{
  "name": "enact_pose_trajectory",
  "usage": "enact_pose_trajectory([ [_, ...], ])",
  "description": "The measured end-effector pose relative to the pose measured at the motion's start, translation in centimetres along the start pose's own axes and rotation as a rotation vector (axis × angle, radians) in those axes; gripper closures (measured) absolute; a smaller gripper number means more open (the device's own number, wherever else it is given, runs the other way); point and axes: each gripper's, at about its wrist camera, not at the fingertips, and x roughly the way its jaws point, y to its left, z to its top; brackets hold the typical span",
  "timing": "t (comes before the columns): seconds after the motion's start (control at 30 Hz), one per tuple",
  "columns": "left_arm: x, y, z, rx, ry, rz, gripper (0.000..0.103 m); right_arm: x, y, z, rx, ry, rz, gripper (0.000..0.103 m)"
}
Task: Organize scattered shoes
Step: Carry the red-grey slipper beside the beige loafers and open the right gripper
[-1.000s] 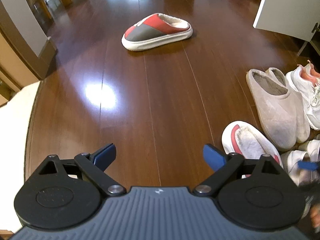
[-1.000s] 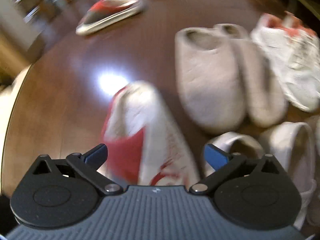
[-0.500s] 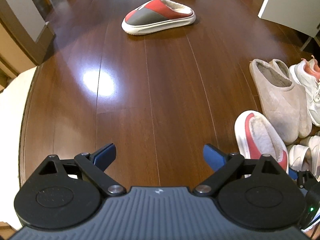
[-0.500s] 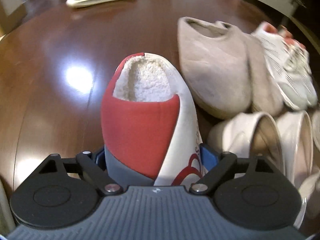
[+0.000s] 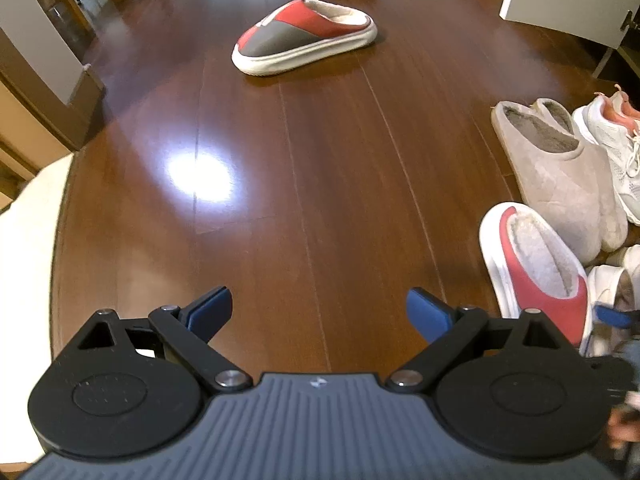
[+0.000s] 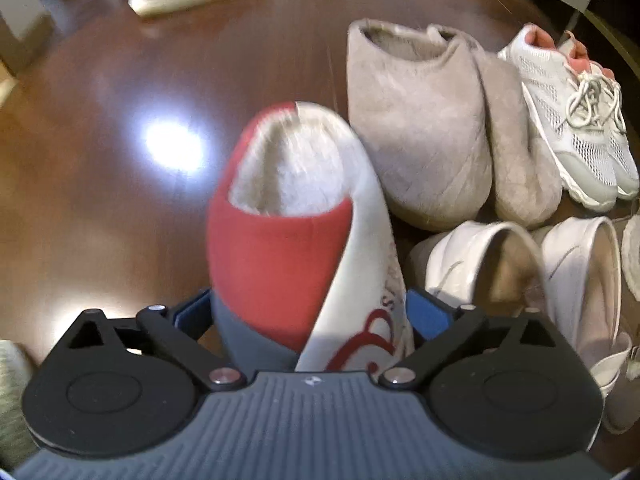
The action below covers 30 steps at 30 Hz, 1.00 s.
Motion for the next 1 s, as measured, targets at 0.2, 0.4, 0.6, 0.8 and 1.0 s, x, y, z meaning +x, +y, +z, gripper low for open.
enact_pose_trajectory([
  [0.2, 0.9, 0.3, 2.2, 0.053, -0.010, 0.096, 0.007, -7.0, -7.0, 1.0, 0.240, -0.134, -0.064, 0.001],
  [0.4, 5.3, -1.2, 12.0, 0.198, -0.067, 0.224, 0.007, -6.8, -13.3, 3.3, 0.429, -0.155, -0.061, 0.001],
  [0.6, 12.4, -3.8, 27.3, 0.232, -0.158, 0.307, 0.007, -3.3, -14.3, 4.0, 0.497, -0.149, 0.031, 0.001],
  [0.8, 19.2, -6.6, 37.2, 0.221, -0.152, 0.350, 0.007, -0.7, -14.2, 4.6, 0.525, -0.144, 0.131, 0.001],
  [1.0, 27.6, -7.4, 40.5, 0.263, -0.023, 0.525, 0.012, -0.1, -14.9, 3.8, 0.571, -0.136, 0.095, 0.001],
])
